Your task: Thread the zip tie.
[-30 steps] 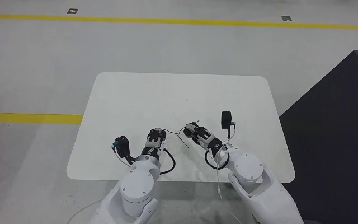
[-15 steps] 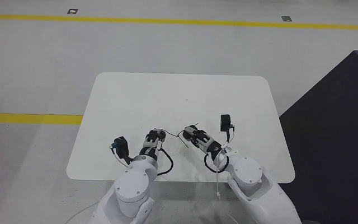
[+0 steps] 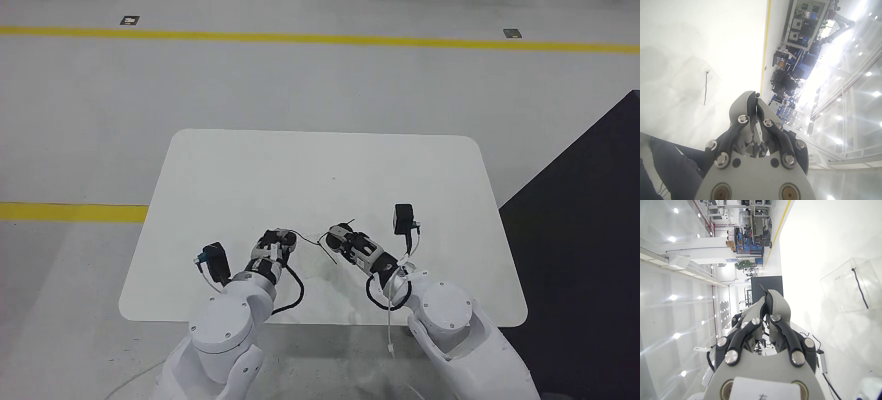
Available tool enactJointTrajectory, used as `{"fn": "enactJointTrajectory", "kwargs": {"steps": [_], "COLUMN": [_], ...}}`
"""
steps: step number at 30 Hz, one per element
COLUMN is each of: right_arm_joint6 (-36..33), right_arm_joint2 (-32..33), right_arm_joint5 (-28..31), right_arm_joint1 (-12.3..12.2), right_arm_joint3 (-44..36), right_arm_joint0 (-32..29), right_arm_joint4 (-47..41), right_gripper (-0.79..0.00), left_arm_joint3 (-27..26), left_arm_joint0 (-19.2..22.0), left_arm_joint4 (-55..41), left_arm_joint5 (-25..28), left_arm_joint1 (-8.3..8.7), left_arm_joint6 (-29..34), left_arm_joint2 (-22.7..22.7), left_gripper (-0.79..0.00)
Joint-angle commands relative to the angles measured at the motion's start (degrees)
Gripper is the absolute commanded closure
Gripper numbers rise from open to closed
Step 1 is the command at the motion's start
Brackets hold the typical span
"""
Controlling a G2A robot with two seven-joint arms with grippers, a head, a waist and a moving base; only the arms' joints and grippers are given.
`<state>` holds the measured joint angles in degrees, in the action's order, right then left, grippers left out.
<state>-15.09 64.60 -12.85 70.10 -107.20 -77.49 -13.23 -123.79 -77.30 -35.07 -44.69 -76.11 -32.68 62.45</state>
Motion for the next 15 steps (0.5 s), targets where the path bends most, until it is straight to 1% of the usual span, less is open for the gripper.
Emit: {"fn": "enactJointTrajectory", "kwargs": {"steps": [1,5,15], "right_arm_joint6": [-0.1,-0.1,-1.0], "right_arm_joint2": [0.0,0.1,0.6], "right_arm_joint5": [0.0,0.1,1.2], "right_arm_joint1": [0.0,0.2,0.4], "right_arm_joint3": [0.0,-0.1,-0.7], "right_arm_joint0": [0.1,0.1,0.1], "right_arm_joint4": [0.0,-0.4,-2.1], "right_gripper": [0.000,0.000,0.000], "left_arm_joint3": [-0.2,-0.5,-0.7], "left_arm_joint0": [-0.2,-0.2,-0.2], "left_arm_joint4": [-1.1,-2.6,-5.7], "left_arm_joint5": [0.6,0.9,-0.8], "left_arm_joint1": [-0.20,-0.53,-1.14], "left_arm_joint6": [-0.1,-0.2,0.9], "left_arm_joint2": [0.7,1.8,3.6], "left_gripper": [0.000,0.000,0.000]}}
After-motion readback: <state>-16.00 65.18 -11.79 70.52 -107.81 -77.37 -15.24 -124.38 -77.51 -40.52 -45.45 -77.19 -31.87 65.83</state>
